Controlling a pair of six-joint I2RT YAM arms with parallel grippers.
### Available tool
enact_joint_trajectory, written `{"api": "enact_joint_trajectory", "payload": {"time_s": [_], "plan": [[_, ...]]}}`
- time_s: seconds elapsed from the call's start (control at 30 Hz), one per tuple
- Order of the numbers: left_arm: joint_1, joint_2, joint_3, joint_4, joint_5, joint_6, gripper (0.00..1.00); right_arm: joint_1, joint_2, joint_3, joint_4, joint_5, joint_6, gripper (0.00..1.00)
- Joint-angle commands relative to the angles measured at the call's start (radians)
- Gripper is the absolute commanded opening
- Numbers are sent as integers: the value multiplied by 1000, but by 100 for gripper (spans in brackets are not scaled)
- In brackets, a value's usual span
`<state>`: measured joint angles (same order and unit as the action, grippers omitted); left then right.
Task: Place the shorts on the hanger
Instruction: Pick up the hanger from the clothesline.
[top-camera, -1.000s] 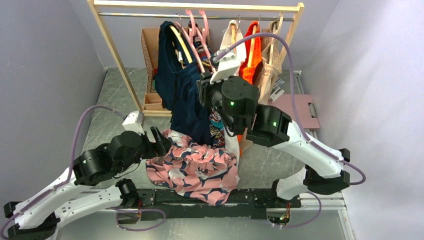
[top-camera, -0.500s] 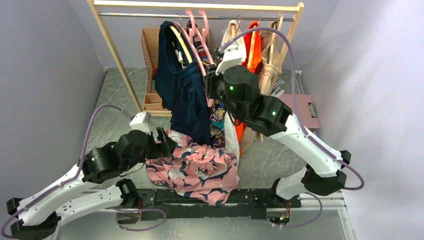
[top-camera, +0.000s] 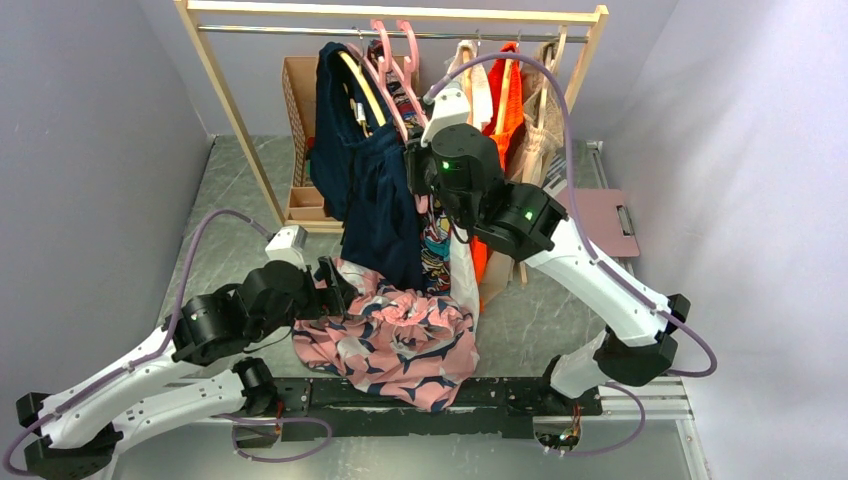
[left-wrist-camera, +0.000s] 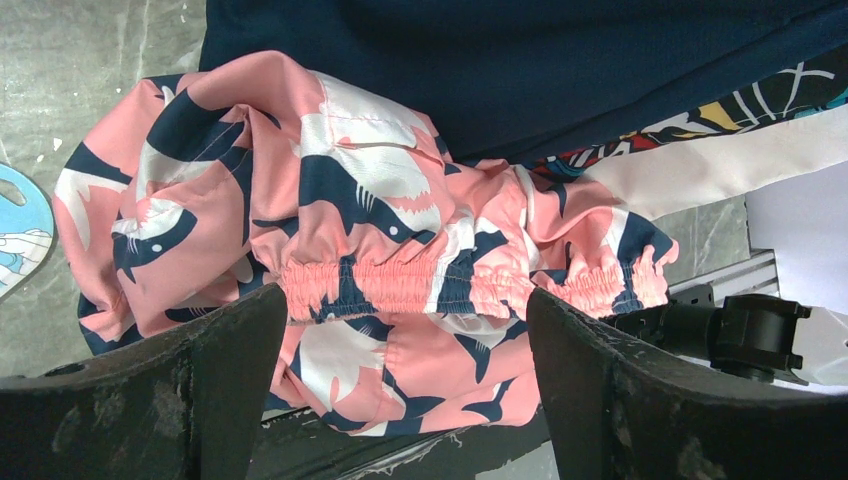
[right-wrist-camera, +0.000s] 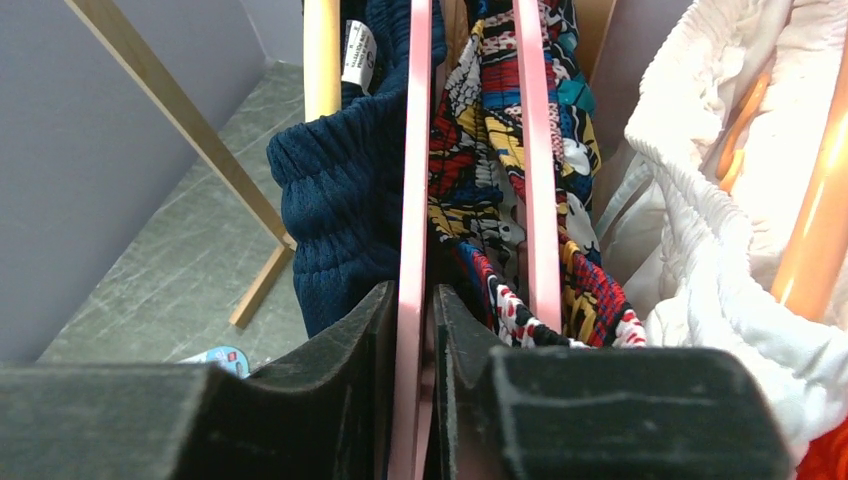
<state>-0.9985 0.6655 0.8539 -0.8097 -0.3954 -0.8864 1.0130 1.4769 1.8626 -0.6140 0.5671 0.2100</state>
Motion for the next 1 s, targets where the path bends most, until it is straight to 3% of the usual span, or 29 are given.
{"api": "enact_joint_trajectory", "payload": {"time_s": [0.0, 0.17, 0.3, 0.5, 0.97], "plan": [[1, -1, -12, 38, 13, 10, 93, -16, 22, 4, -9, -22, 0, 21], [1, -1, -21, 38, 12, 9, 93, -18, 53, 26, -8, -31, -4, 13], [1, -6, -27, 34, 11, 5, 93, -20, 51, 29, 19, -35, -7, 0], [2, -11, -38, 45, 12, 5, 93, -20, 14, -7, 111, -27, -13, 0], [1, 28, 11, 65, -12, 20, 92, -20, -125, -278, 450, -54, 5, 0]]}}
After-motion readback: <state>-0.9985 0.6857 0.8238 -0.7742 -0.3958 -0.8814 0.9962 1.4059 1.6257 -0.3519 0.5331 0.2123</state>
